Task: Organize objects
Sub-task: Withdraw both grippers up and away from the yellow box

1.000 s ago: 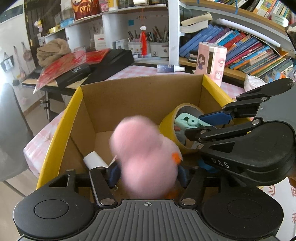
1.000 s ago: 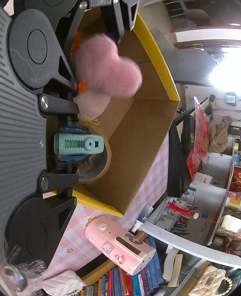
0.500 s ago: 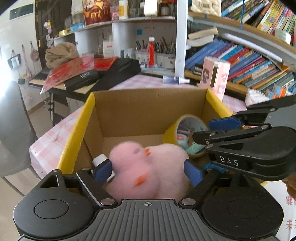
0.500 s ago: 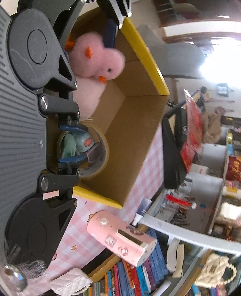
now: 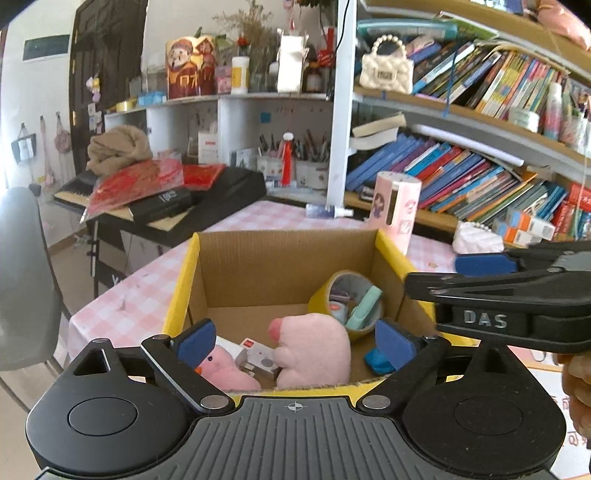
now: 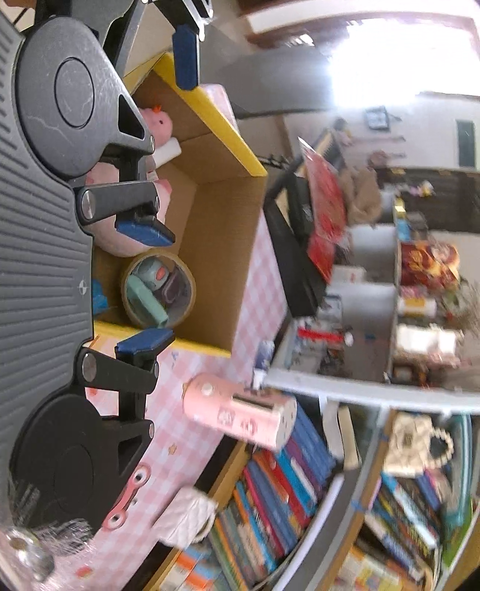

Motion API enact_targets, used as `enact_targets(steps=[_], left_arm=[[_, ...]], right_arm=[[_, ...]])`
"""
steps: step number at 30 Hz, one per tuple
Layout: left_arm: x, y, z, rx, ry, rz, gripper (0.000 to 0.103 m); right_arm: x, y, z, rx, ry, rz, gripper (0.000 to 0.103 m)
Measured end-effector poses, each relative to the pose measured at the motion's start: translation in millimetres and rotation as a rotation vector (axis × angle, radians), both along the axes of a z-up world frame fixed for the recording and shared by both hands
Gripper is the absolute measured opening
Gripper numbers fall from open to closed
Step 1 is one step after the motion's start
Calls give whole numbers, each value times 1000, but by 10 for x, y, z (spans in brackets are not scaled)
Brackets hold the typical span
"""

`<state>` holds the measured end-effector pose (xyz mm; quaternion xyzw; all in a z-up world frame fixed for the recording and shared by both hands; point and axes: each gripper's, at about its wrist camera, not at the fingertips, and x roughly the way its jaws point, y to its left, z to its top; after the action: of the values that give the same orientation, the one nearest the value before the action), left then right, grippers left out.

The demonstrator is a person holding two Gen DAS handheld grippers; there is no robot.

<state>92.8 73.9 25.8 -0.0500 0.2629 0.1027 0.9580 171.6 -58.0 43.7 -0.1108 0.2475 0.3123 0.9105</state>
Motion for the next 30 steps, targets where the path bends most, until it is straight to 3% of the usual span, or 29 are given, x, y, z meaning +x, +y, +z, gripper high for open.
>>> enact_targets(steps=[5, 15, 18, 30], left_arm=[[-190, -30, 40, 15, -11, -12, 98], [-555, -160, -1, 29, 3, -52, 100], [-647, -204, -47, 33, 15, -57, 101], [-893, -378, -149, 63, 56, -135, 101]], right_arm=[[-301, -211, 54, 33, -36, -132, 63], [-922, -577, -74, 47, -26, -357, 74], [-1091, -659, -150, 42, -18, -421, 82], [-1536, -912, -420, 14, 60, -618, 91]])
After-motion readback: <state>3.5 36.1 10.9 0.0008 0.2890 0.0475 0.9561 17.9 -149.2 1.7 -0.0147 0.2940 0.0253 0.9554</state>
